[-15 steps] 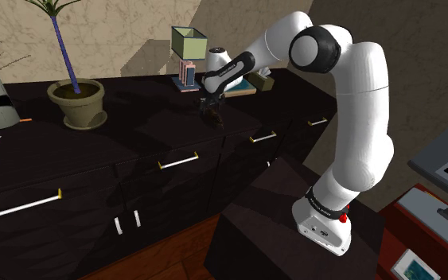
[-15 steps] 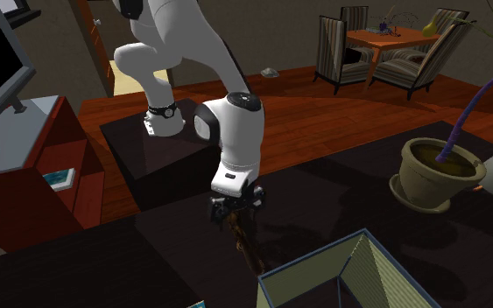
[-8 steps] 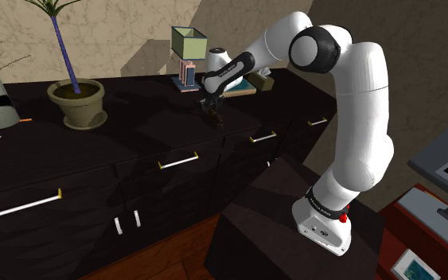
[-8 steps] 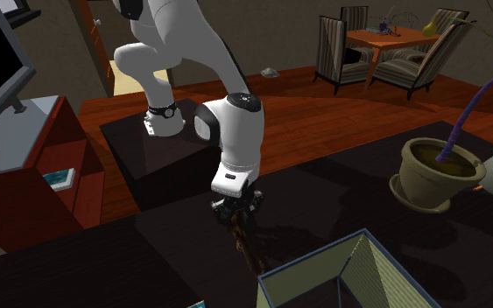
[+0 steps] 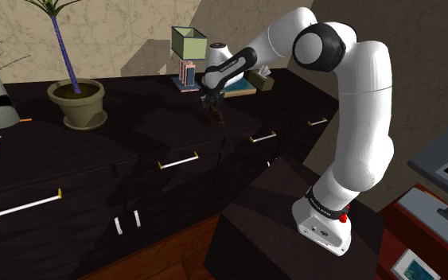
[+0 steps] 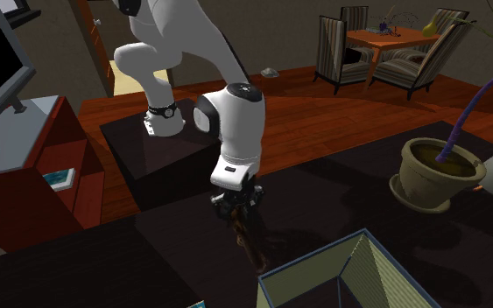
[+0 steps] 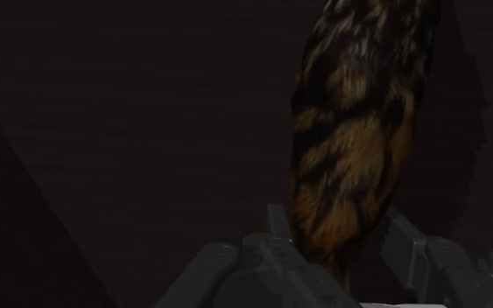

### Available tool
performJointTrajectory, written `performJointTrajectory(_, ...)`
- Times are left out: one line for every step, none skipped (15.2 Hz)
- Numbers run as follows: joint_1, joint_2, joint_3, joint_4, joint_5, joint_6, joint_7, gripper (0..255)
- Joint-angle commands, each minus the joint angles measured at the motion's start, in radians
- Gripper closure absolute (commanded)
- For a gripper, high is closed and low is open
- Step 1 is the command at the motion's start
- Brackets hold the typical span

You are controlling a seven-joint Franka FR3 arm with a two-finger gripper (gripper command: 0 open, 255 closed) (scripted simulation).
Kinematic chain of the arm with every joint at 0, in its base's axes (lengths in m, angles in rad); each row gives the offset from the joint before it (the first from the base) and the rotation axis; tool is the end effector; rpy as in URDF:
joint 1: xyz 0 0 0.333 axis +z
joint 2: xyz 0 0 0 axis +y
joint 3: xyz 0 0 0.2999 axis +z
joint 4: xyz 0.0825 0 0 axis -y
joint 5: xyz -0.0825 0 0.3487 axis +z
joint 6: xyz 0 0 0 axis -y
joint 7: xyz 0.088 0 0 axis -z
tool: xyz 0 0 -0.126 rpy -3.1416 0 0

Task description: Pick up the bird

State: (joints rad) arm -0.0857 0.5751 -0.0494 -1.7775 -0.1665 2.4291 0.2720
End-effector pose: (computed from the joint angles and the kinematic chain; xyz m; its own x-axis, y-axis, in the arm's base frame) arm 0.6297 -0.0858 0.2344 0.9587 -0.2652 0.1024 -0.2766 -0.9533 0.1211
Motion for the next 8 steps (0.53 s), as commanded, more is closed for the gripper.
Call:
performJointTrajectory(-0.001, -0.020, 0.001, -0.002, 0.002, -0.018, -0.005, 255)
performJointTrajectory(-0.002, -0.029, 0.001, -0.001, 0.003, -0.027, -0.006, 255)
performJointTrajectory(-0.002, -0.037, 0.002, 0.000, 0.003, -0.037, -0.008, 255)
performJointTrajectory(-0.002, -0.046, 0.002, 0.001, 0.004, -0.046, -0.010, 255)
performJointTrajectory(-0.002, -0.054, 0.003, 0.003, 0.005, -0.056, -0.011, 255)
performJointTrajectory(-0.002, -0.062, 0.003, 0.005, 0.006, -0.066, -0.013, 255)
performJointTrajectory(-0.002, -0.070, 0.003, 0.007, 0.007, -0.076, -0.015, 255)
performJointTrajectory(-0.002, -0.078, 0.004, 0.009, 0.008, -0.086, -0.016, 255)
